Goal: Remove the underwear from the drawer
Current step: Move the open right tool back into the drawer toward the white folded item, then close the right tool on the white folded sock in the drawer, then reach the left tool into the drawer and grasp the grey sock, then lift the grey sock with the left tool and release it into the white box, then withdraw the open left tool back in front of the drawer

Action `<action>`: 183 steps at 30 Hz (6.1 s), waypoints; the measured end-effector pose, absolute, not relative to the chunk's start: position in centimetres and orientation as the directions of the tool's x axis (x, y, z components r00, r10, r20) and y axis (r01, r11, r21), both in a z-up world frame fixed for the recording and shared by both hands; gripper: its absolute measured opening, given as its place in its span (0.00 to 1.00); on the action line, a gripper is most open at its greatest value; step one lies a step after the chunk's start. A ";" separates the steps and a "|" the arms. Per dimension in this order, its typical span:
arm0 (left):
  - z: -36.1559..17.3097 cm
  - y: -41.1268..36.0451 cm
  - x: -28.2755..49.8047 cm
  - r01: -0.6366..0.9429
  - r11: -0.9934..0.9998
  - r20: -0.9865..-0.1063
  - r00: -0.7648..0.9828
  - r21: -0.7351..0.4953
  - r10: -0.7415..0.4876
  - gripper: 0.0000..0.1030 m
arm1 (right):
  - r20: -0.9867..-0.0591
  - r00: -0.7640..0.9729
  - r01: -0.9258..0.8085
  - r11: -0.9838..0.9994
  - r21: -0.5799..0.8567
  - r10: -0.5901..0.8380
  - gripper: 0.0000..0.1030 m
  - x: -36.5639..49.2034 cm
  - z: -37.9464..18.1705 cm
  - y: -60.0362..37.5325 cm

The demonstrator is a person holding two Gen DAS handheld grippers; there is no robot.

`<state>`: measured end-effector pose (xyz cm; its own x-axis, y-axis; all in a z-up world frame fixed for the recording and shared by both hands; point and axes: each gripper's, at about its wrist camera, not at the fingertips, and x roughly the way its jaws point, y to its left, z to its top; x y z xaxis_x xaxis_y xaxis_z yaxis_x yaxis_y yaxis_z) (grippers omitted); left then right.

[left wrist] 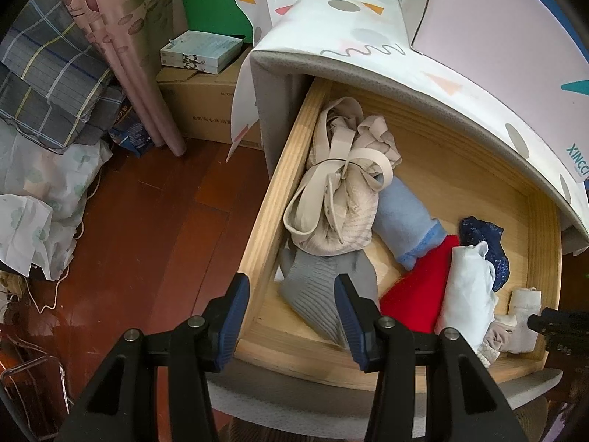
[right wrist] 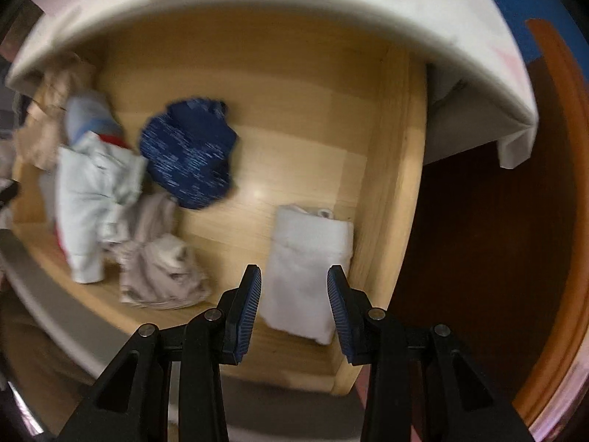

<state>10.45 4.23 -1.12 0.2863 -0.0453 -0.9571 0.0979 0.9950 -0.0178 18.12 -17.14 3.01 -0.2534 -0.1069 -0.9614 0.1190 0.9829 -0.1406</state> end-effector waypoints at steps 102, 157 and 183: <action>-5.8 -2.2 12.5 0.219 0.974 -0.998 -0.020 -0.057 -0.054 0.34 | -0.956 -0.290 0.192 0.977 -0.096 -0.037 0.43 17.2 -0.2 -16.1; 16.4 -14.4 26.4 0.453 0.891 -0.852 0.457 -0.025 -0.256 0.35 | -0.957 -0.287 0.181 0.979 -0.094 -0.039 0.43 17.2 -0.4 -16.5; 17.7 -12.2 25.0 0.437 0.897 -0.855 0.439 -0.065 -0.276 0.53 | -0.953 -0.300 0.178 0.978 -0.108 -0.051 0.44 17.5 -0.4 -16.7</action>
